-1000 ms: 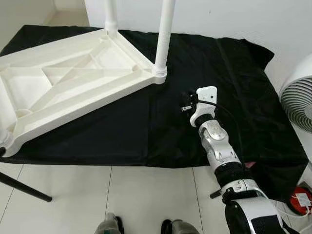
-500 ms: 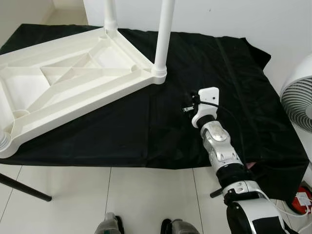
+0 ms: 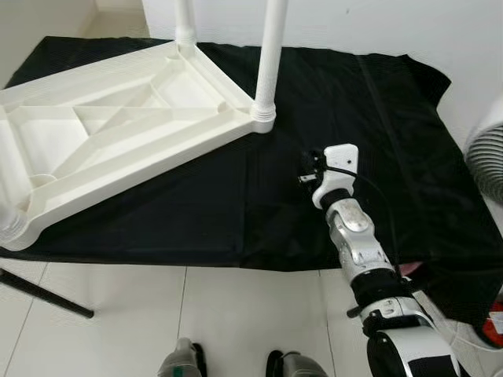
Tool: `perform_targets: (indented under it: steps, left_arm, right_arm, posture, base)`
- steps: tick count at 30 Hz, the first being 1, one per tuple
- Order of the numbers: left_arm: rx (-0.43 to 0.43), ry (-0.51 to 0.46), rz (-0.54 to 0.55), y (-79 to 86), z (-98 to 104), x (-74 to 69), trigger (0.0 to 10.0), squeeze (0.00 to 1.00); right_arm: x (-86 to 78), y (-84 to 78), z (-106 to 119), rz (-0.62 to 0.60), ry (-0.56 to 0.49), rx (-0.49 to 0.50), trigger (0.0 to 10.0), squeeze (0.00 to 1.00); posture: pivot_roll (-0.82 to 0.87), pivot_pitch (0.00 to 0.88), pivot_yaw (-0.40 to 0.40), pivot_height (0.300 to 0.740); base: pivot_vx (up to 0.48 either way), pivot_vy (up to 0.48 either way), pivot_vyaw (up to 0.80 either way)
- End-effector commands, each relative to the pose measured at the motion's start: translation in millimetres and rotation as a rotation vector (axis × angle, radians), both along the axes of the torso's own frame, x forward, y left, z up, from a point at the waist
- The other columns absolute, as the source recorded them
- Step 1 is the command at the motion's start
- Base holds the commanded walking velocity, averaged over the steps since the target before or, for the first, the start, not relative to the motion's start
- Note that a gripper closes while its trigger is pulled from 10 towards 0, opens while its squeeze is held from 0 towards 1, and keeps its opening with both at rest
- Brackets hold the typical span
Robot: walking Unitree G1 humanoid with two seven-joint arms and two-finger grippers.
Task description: Building children table
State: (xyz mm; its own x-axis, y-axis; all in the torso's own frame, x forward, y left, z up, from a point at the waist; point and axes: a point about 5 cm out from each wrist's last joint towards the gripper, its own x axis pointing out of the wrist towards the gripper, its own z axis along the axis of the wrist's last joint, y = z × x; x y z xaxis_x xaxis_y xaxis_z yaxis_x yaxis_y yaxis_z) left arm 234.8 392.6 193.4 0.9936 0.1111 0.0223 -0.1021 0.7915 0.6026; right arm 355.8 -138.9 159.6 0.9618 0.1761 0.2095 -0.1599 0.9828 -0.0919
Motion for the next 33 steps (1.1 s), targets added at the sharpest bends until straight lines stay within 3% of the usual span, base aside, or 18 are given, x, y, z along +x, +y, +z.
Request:
perform_targets:
  steps: [1,3,5,6,9,12,14,21,23,24,26,33]
  left_arm:
    - [-0.035,-0.079,-0.046,-15.5,2,7.8,10.0,0.00]
    - [-0.059,-0.083,-0.084,-22.5,-1,9.2,10.0,0.00]
    - [-0.101,-0.074,-0.214,-47.7,-10,6.5,10.0,0.00]
    - [-0.101,-0.074,-0.214,-47.7,-10,6.5,10.0,0.00]
    - [-0.145,-0.045,-0.349,-76.8,-18,-1.2,10.0,0.00]
    - [-0.161,-0.044,-0.384,-84.5,-19,-2.9,10.0,0.00]
    - [-0.211,-0.048,-0.481,-110.0,-21,-8.5,10.0,0.00]
    - [-0.211,-0.022,-0.600,-142.7,-25,-14.5,10.0,0.00]
    - [-0.247,-0.019,-0.669,-167.1,-26,-12.2,10.0,0.00]
    - [-0.247,-0.019,-0.669,-167.1,-26,-12.2,10.0,0.00]
    - [-0.272,-0.021,-0.723,-186.2,-23,-9.8,10.0,0.00]
    - [-0.315,-0.020,-0.820,-215.0,-19,-7.7,10.0,0.00]
  right_arm:
    - [-3.2,-0.3,-4,-0.006,0.015,0.002,10.0,0.00]
    - [-4.1,0.5,-5,-0.005,0.016,0.002,10.0,0.00]
    - [-5.7,2.6,-7,0.001,0.021,0.003,10.0,0.00]
    - [-5.7,2.6,-7,0.001,0.021,0.003,10.0,0.00]
    - [-5.7,5.1,-8,0.010,0.027,0.004,10.0,0.00]
    - [-5.2,6.1,-8,0.012,0.029,0.005,10.0,0.00]
    - [-3.4,10.7,-7,0.027,0.028,0.005,10.0,0.00]
    - [-1.0,15.7,-4,0.042,0.022,0.009,10.0,0.00]
    - [1.3,17.6,-2,0.047,0.018,0.009,10.0,0.00]
    - [1.3,17.6,-2,0.047,0.018,0.009,10.0,0.00]
    - [3.5,17.6,0,0.047,0.015,0.010,10.0,0.00]
    - [7.6,14.8,6,0.040,0.000,0.003,10.0,0.00]
  posture:
    - [0.06,0.196,0.036,0.740]
    - [0.06,0.197,0.039,0.740]
    - [0.07,0.201,0.042,0.740]
    - [0.07,0.201,0.042,0.740]
    - [0.08,0.202,0.040,0.740]
    - [0.08,0.201,0.040,0.740]
    - [0.10,0.191,0.038,0.740]
    - [0.10,0.185,0.039,0.740]
    - [0.11,0.172,0.035,0.740]
    - [0.11,0.172,0.035,0.740]
    - [0.10,0.163,0.036,0.740]
    - [0.09,0.154,0.031,0.740]
  base:
    - [0.000,0.000,0.00]
    - [0.000,0.000,0.00]
    - [0.000,0.000,0.00]
    - [0.000,0.000,0.00]
    - [0.000,0.000,0.00]
    - [0.000,0.000,0.00]
    - [0.000,0.000,0.00]
    - [0.000,0.000,0.00]
    - [0.000,0.000,0.00]
    - [0.000,0.000,0.00]
    - [0.000,0.000,0.00]
    - [0.000,0.000,0.00]
